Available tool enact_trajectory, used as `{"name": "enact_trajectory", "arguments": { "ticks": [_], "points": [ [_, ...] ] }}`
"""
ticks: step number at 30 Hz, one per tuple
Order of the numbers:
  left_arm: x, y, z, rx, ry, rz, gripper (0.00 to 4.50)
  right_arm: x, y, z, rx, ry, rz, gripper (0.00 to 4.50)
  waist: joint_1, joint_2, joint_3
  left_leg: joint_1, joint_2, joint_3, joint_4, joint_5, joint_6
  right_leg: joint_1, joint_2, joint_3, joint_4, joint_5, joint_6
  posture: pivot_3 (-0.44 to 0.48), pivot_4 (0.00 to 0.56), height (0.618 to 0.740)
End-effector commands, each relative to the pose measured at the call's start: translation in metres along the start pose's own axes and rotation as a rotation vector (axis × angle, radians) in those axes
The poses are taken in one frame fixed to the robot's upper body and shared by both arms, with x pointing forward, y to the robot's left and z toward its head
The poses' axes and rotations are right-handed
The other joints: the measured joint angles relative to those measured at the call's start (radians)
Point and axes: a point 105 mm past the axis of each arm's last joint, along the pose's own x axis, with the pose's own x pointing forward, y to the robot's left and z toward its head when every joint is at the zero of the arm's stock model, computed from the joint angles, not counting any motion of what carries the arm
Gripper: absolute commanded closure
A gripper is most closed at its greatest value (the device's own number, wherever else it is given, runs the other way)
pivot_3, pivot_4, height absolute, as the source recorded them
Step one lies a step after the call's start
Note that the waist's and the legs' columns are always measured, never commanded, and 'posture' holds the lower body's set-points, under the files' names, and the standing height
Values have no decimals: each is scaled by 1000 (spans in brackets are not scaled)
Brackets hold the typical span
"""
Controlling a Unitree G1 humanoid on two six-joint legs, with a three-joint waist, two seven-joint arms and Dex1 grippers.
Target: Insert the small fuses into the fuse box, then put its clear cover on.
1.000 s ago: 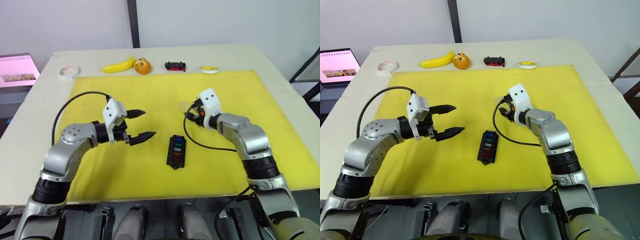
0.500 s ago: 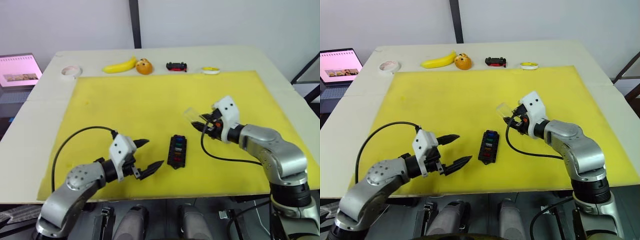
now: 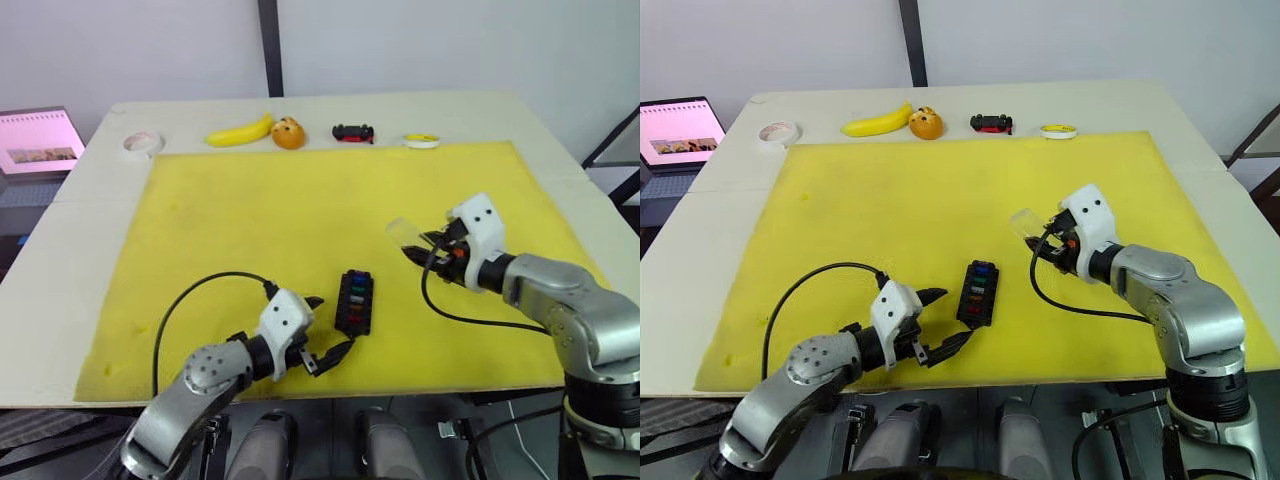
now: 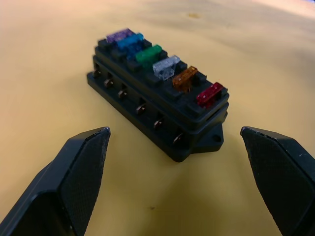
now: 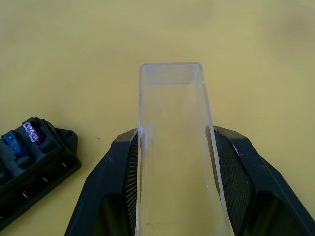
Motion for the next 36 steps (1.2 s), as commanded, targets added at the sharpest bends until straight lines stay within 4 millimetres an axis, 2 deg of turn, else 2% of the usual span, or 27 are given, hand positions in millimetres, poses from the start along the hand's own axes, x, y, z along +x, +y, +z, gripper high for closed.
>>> {"name": "enact_trajectory", "arguments": {
  "ticks": [1,8,12,17,24,29,31,36],
  "points": [
    [10,-5,8,21,-33,15,0,-9,-4,12,-32,-39,-20,2826,2,0,0,0,0,0,0,0,0,0,0,0,0,0,0,0,150,740],
    [24,-12,3,1,-13,34,0,-13,-1,11,-28,-36,-16,2826,2,0,0,0,0,0,0,0,0,0,0,0,0,0,0,0,150,740],
    [28,-10,-2,10,18,67,0,-15,0,11,-28,-35,-16,2826,14,0,0,0,0,0,0,0,0,0,0,0,0,0,0,0,150,740],
    [28,0,-6,27,42,117,0,-15,0,13,-29,-39,-12,2826,20,0,0,0,0,1,1,0,0,1,0,0,0,0,0,0,150,740],
    [17,33,6,87,27,127,0,-16,11,17,-54,-53,34,2826,17,1,-1,1,0,0,1,0,0,1,0,0,0,0,0,0,150,740],
    [14,49,9,116,32,126,0,-16,14,19,-59,-61,46,2826,18,1,-1,1,1,0,1,0,0,1,1,0,0,0,0,0,150,740],
    [13,52,8,118,36,128,0,-16,16,19,-60,-64,54,2826,18,1,-1,1,0,1,1,0,0,1,0,0,0,0,0,0,150,740],
    [25,43,11,84,2,95,0,-16,18,18,-64,-69,55,2826,20,1,-1,1,0,0,1,0,0,1,0,0,0,0,0,0,150,740]
  ]
}}
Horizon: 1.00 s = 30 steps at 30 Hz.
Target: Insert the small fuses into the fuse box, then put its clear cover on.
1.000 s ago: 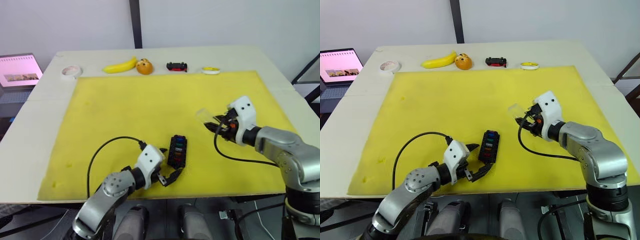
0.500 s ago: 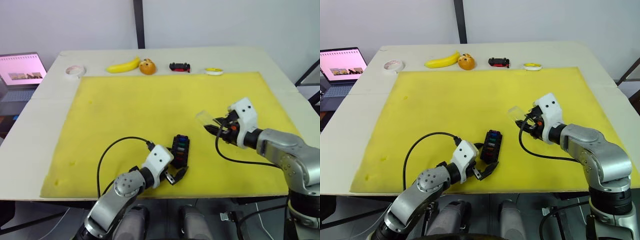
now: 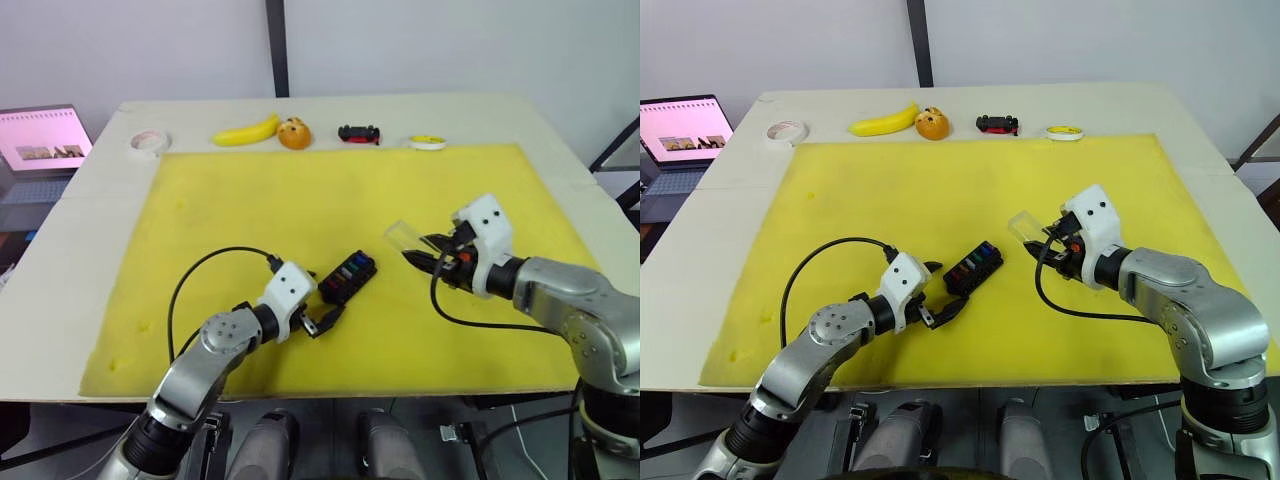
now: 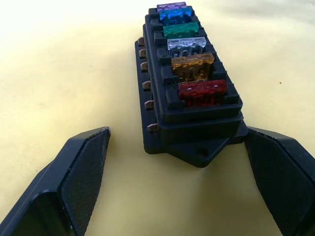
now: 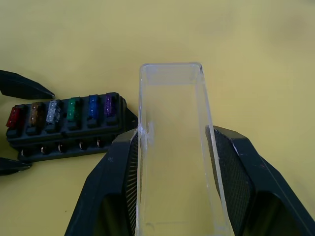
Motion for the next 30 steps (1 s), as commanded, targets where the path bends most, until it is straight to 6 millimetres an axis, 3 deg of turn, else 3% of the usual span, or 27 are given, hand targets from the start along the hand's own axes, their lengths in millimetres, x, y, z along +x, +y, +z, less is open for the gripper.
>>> {"name": "enact_trajectory", "arguments": {
  "ticks": [1,10,13,15,16,23,30],
  "points": [
    [6,-3,8,-6,-36,-8,0,-5,1,12,-40,-52,-9,2826,1,0,0,0,0,0,0,0,0,0,0,0,0,0,0,0,150,740],
    [18,0,2,-3,-24,-11,0,-11,-3,18,-65,-65,-16,2826,0,0,0,0,0,0,0,0,0,0,0,0,0,0,0,0,150,740],
    [18,-1,1,15,-25,-45,865,-16,-2,22,-89,-76,2,2826,1,0,0,0,0,0,0,0,0,0,0,0,0,0,0,0,150,740],
    [17,0,2,33,-27,-81,1837,-21,4,25,-122,-78,46,2826,0,0,0,0,0,0,0,0,0,0,0,0,0,0,0,0,150,740],
    [17,1,4,47,-30,-108,1945,-23,9,26,-148,-78,84,2826,0,0,0,0,0,0,0,0,0,0,0,0,0,0,0,0,150,740],
    [15,-1,17,158,-57,-398,1939,-31,44,38,-287,-69,363,2826,-1,0,0,0,0,0,0,0,0,0,0,-1,0,0,0,0,150,740],
    [20,-6,24,234,-56,-603,1939,-29,63,30,-411,22,568,2826,-2,-1,0,-1,0,0,1,0,0,1,0,-2,-2,0,0,0,150,740]
  ]
}}
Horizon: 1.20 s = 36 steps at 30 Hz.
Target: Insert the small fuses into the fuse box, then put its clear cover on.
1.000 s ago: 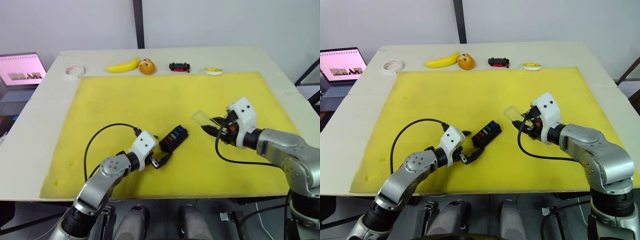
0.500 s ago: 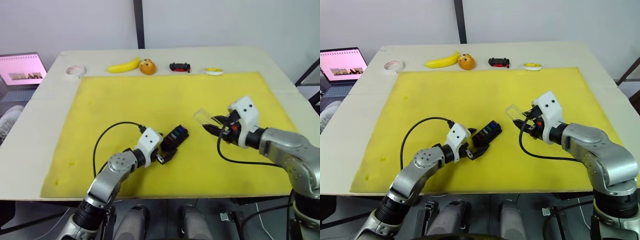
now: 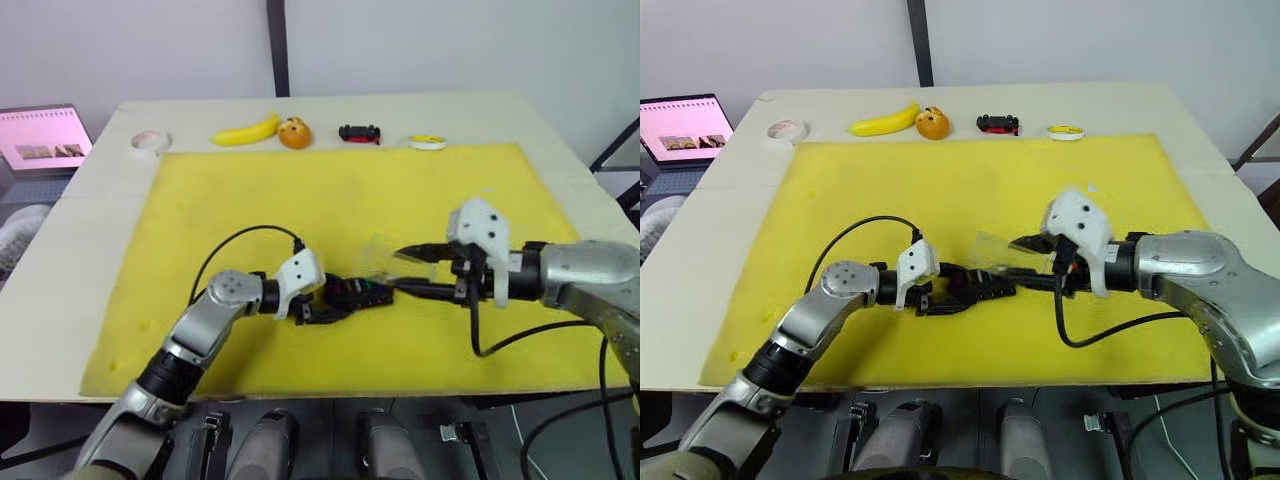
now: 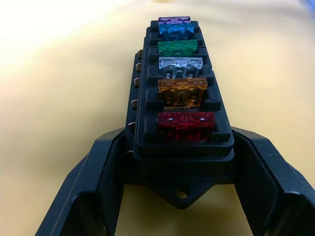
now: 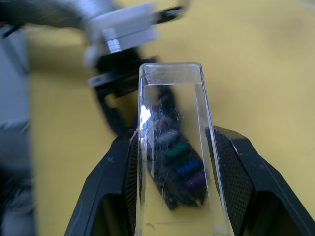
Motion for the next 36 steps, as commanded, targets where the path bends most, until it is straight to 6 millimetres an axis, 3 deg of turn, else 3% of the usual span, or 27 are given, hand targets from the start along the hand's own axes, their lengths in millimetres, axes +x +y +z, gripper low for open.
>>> {"name": "enact_trajectory", "arguments": {
  "ticks": [1,9,19,36],
  "points": [
    [3,1,14,63,-41,-67,1939,3,1,5,-60,3,41,2826,0,0,0,0,0,0,0,0,0,0,0,0,0,0,0,0,150,740],
    [5,7,10,110,-28,-101,1939,22,-3,-9,-105,48,89,2826,-1,0,0,0,0,0,0,1,-1,-1,0,0,0,0,0,0,150,740],
    [4,10,10,130,-17,-98,1939,30,-15,-25,-119,96,84,2826,-1,0,0,0,0,0,0,1,-2,-1,0,0,0,0,0,0,150,740],
    [5,10,7,118,-7,-86,1939,36,-11,-28,-97,95,124,2826,-1,0,0,0,0,0,1,1,-2,-1,0,0,1,0,0,0,150,740]
  ]
}}
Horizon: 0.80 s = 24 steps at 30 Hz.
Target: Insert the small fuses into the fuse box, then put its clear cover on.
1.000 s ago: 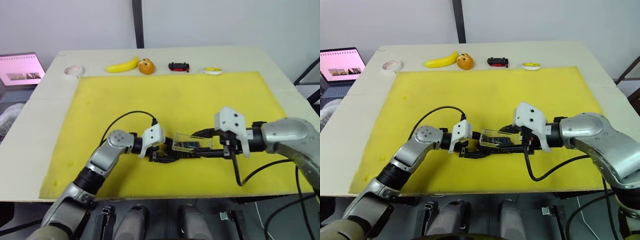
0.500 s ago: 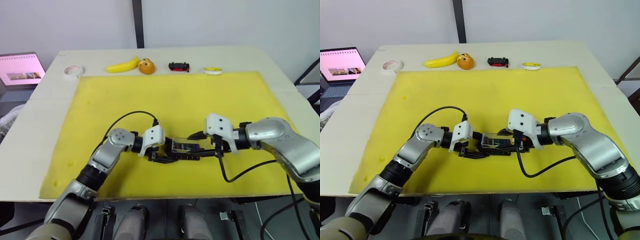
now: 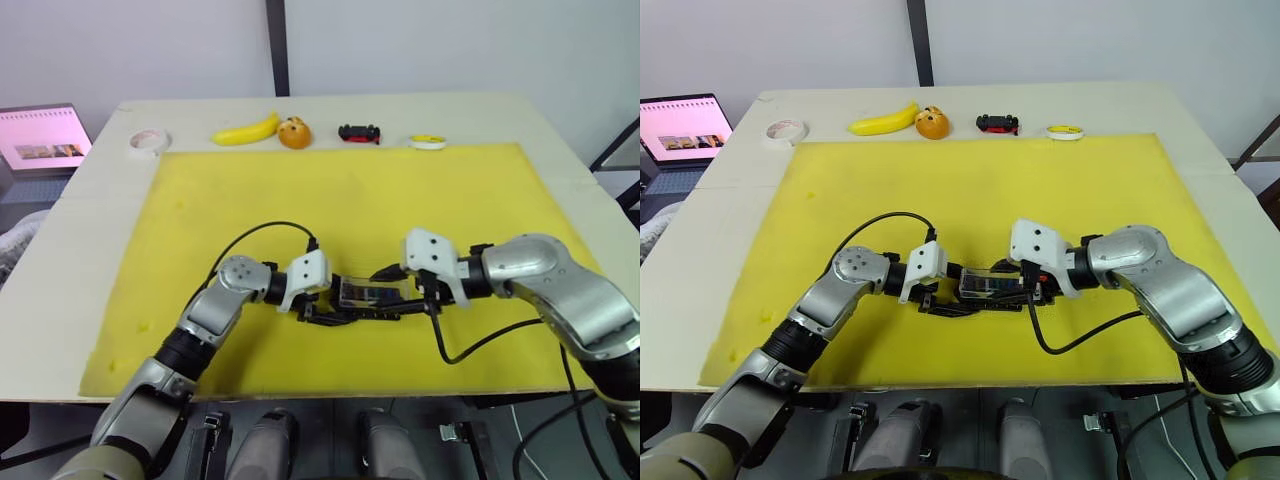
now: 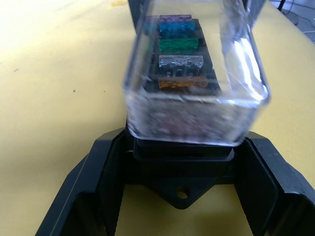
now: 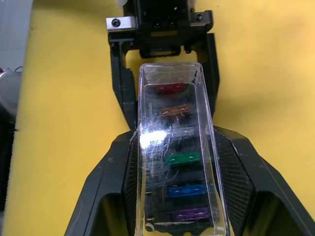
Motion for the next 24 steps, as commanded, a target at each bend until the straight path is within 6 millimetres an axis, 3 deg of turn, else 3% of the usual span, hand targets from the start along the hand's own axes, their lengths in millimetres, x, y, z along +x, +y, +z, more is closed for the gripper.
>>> {"name": "enact_trajectory", "arguments": {
  "ticks": [1,22,24],
  "points": [
    [-2,5,8,35,-13,17,1939,-1,0,4,-29,-8,2,2826,0,0,0,0,0,0,0,0,0,0,0,0,0,0,0,0,150,740],
    [0,4,10,28,-20,22,1939,4,-3,-5,-25,16,7,2826,0,0,0,0,0,0,0,0,0,0,0,0,0,0,0,0,150,740],
    [0,4,10,26,-20,22,1939,2,-4,-5,-25,16,5,1746,0,0,0,0,0,0,0,0,-1,0,0,0,0,0,0,0,150,740]
  ]
}}
